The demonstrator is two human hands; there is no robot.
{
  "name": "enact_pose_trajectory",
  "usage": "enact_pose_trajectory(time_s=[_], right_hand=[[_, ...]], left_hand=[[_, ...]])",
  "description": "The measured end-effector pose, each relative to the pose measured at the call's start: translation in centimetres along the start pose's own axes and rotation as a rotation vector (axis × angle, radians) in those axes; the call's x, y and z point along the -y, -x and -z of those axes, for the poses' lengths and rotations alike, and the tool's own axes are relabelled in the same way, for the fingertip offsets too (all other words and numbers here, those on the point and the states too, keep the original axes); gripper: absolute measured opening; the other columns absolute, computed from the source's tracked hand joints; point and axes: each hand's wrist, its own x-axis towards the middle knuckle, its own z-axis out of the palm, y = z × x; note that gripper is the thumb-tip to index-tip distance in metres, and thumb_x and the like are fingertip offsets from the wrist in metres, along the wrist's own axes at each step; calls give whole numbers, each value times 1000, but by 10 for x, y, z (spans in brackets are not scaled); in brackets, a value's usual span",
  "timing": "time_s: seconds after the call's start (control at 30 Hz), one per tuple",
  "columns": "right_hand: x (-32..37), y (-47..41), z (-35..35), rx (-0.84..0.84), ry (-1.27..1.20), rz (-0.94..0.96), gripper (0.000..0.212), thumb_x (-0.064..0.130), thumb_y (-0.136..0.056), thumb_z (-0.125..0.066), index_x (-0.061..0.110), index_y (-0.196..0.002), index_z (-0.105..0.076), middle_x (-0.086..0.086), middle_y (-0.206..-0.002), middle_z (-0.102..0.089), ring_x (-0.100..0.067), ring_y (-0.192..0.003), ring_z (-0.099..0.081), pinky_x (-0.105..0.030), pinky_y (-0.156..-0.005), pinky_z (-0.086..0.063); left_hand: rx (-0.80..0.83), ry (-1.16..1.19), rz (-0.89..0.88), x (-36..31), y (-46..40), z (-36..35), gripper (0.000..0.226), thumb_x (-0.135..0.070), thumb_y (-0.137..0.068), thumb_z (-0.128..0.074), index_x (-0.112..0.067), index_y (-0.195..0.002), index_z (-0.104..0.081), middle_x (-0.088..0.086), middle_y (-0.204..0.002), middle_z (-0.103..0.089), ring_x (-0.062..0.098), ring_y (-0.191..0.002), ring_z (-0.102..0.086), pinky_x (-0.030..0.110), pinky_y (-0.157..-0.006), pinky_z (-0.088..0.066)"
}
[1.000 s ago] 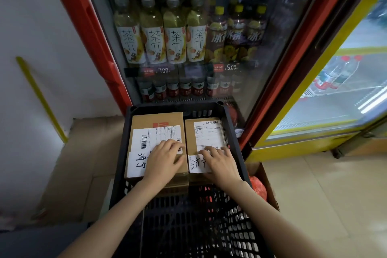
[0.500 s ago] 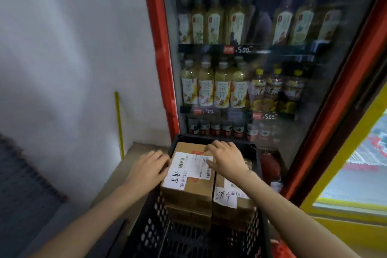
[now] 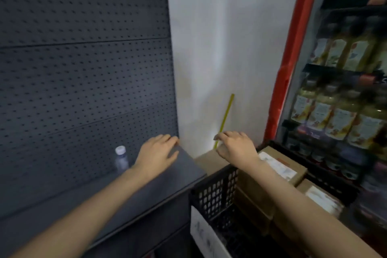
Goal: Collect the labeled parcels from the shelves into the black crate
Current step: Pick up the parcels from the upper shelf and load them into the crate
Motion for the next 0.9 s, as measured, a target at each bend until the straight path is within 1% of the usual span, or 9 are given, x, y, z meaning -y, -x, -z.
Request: enact_pose_trajectory(time_s=[0.13, 0.2, 0.27, 0.37, 0.47, 0.53, 0.67, 0.77, 0.9], right_hand=[[79, -19, 7, 3, -73, 198, 35, 35, -93, -50, 23, -126, -53, 0, -119, -59, -22, -113, -54, -32, -93, -36], [117, -26, 11, 4, -126, 270, 31, 33, -95, -46, 23, -124, -53, 0, -119, -59, -22, -111, -54, -32, -93, -35], [157, -31, 19, -14, -163, 336, 29, 32, -96, -44, 24, -121, -54, 1, -117, -60, -22, -108, -55, -31, -91, -36], [217, -34, 38, -59, -189, 441, 28, 32, -96, -42, 25, -120, -55, 3, -115, -61, -20, -107, -56, -29, -90, -35], [284, -33, 52, -85, -242, 545, 27, 32, -97, -41, 25, -119, -55, 4, -113, -60, -18, -106, -55, -30, -92, -34], [337, -25, 56, -79, -283, 608, 28, 33, -97, -41, 24, -119, -55, 3, -112, -60, -18, -106, -55, -31, -92, -34], [454, 4, 61, -60, -354, 743, 29, 33, -97, -41, 24, -121, -54, 4, -117, -59, -17, -111, -53, -31, -95, -33], [538, 32, 73, -53, -411, 831, 30, 33, -97, -41, 25, -124, -53, 4, -121, -58, -17, -114, -51, -31, -98, -32], [633, 68, 85, -70, -431, 945, 30, 35, -97, -42, 26, -124, -53, 5, -122, -58, -17, -115, -51, -32, -98, -33]], left_hand=[[8, -49, 163, 27, 61, 53, 13, -27, -80, -65, -21, -89, -57, -6, -81, -61, 17, -76, -57, 28, -61, -43], [8, 12, 344, 40, 87, 77, 12, -31, -84, -60, -23, -92, -57, -11, -88, -61, 11, -82, -56, 25, -63, -41], [4, 49, 495, 58, 113, 101, 12, -36, -85, -57, -27, -93, -56, -16, -91, -60, 7, -86, -56, 25, -65, -44], [-15, -44, 537, 82, 156, 143, 14, -41, -87, -55, -28, -94, -55, -15, -95, -61, 6, -90, -56, 26, -69, -46], [-45, -127, 562, 98, 206, 187, 18, -40, -89, -53, -26, -99, -55, -14, -101, -61, 6, -97, -53, 23, -72, -42], [-55, -187, 590, 105, 247, 216, 19, -40, -89, -52, -25, -100, -54, -13, -102, -60, 7, -98, -53, 23, -73, -40], [-63, -291, 710, 118, 343, 280, 21, -41, -88, -52, -24, -101, -54, -8, -100, -60, 12, -98, -53, 27, -76, -42], [-24, -368, 770, 126, 422, 328, 21, -40, -87, -55, -22, -99, -55, -5, -95, -60, 16, -94, -55, 30, -73, -44], [-33, -444, 864, 136, 517, 385, 20, -40, -86, -56, -22, -97, -55, -6, -94, -61, 15, -92, -56, 27, -69, -41]])
